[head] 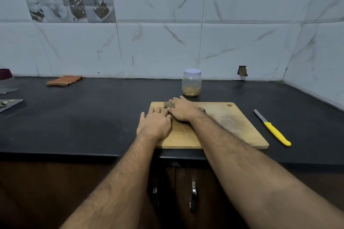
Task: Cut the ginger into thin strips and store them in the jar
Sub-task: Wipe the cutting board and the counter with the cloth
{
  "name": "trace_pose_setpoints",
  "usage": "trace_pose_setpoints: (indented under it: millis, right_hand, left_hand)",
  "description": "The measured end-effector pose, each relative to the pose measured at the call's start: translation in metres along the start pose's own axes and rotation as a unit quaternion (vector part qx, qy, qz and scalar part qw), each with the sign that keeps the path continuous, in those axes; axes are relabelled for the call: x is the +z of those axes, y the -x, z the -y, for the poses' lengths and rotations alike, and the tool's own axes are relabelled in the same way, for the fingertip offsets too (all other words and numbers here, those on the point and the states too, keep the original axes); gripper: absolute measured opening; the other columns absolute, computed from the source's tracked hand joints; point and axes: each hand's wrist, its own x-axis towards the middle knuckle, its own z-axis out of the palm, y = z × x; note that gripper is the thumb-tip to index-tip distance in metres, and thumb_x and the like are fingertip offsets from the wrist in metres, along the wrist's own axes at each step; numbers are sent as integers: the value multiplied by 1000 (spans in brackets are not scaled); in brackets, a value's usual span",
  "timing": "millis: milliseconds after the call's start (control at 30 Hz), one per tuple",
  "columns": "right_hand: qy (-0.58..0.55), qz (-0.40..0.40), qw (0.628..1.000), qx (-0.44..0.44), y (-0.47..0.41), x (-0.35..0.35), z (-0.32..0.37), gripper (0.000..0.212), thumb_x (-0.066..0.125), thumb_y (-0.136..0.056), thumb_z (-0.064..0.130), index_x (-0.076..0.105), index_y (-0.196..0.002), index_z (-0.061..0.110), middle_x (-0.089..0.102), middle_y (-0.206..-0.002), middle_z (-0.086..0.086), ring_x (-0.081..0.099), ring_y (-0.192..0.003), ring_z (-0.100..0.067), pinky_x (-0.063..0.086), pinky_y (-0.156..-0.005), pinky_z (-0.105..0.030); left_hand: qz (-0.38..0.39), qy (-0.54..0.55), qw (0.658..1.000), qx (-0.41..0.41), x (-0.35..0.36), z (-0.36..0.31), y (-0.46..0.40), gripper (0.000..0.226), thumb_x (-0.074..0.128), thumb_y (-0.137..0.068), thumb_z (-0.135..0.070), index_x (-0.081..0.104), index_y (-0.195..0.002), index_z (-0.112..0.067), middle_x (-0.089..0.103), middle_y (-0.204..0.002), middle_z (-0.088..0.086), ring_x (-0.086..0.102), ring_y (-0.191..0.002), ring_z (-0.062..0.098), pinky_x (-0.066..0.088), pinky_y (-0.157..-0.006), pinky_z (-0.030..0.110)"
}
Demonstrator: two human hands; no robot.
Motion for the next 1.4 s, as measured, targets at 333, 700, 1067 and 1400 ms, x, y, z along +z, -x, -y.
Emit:
trace_pose_setpoints:
  millis: [333,700,1067,1400]
  right_hand:
    - [9,-7,1000,-2,29,-14,-39,48,31,-106,39,39,-151,23,35,-157,-2,26,-144,-23,22,-117,-50]
    - [-57,-116,985,112,21,-22,-60,29,39,-103,27,58,-117,11,61,-126,-14,56,-114,-32,45,-92,-37]
    - [28,-18,999,23,17,-19,-59,46,33,-105,43,45,-147,30,41,-154,0,34,-141,-22,29,-114,-45]
    - [-72,-40,987,140,62,-47,-158,37,43,-103,39,58,-135,28,55,-140,0,49,-128,-24,39,-107,-40]
  left_hand:
    - [31,-10,999,-38,-6,-2,-2,50,17,-105,-36,26,-153,-27,14,-164,-3,8,-151,17,1,-120,53]
    - [30,-17,999,-29,-18,-40,-17,46,34,-97,-14,50,-139,-26,43,-151,1,19,-148,23,4,-120,47]
    - [20,-16,1000,-5,7,-37,-30,48,21,-105,-31,32,-151,-20,24,-161,-3,17,-149,19,11,-121,46]
    - [12,-15,1000,-15,7,-39,-29,47,21,-106,-30,34,-150,-20,27,-160,-3,19,-148,19,13,-120,47]
